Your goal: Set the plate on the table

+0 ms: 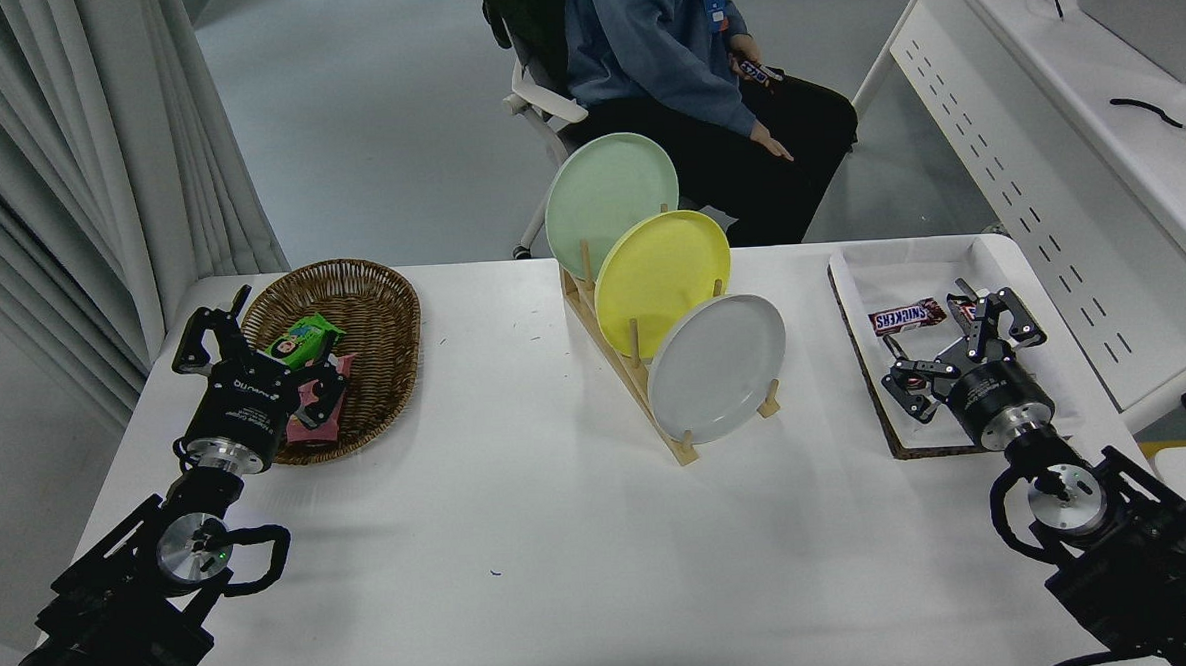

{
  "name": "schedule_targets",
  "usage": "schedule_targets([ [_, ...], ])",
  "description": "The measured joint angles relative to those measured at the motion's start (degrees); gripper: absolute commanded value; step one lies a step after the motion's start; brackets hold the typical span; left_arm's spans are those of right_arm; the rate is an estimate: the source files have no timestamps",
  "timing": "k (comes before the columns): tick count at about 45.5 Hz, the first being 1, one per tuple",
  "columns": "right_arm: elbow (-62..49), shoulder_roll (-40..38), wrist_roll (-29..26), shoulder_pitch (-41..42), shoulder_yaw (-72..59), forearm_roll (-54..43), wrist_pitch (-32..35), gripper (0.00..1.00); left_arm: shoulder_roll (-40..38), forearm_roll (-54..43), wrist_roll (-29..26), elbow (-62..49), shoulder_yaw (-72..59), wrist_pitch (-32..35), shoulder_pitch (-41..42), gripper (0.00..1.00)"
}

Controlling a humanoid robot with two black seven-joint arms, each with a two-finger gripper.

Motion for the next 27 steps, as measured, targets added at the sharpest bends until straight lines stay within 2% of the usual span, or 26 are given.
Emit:
schedule_targets([
  [27,0.0,0.1,0.0,0.2,0.1,0.0,0.0,1.0,0.0,0.0,0.0,0.0,0.0,0.0,0.0,1.0],
])
